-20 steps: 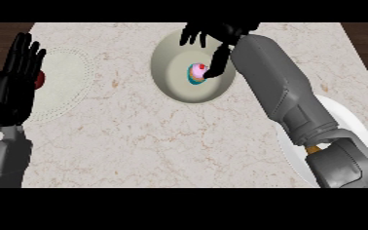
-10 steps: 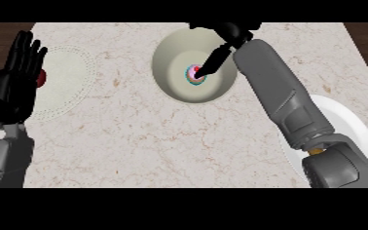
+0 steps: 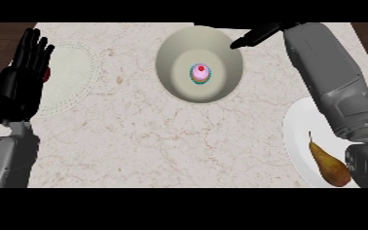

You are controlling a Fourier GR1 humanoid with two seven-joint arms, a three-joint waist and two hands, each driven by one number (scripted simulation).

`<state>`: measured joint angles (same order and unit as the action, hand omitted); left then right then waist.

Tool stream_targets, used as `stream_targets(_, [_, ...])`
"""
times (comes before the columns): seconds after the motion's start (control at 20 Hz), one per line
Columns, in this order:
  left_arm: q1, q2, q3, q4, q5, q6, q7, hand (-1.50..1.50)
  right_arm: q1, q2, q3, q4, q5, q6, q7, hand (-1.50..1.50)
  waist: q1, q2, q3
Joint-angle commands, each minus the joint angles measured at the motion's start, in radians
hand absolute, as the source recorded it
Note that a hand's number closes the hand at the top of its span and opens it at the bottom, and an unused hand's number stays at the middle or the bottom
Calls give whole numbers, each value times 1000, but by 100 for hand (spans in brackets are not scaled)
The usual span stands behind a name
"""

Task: Pick the cupcake from the plate and place it in the bowl

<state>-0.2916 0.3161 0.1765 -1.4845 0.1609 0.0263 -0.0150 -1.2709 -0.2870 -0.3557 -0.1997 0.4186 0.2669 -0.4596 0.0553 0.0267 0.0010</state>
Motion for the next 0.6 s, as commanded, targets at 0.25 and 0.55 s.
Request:
stream_targets(0.25, [-38, -3, -12, 4, -12, 1, 1, 0, 61, -194, -81, 46, -64, 143, -83, -150, 35, 23, 3])
stream_targets(0.55, [-55, -20, -30, -10, -15, 5, 2, 0, 118, -299, -88, 63, -66, 257, -135, -150, 49, 34, 6])
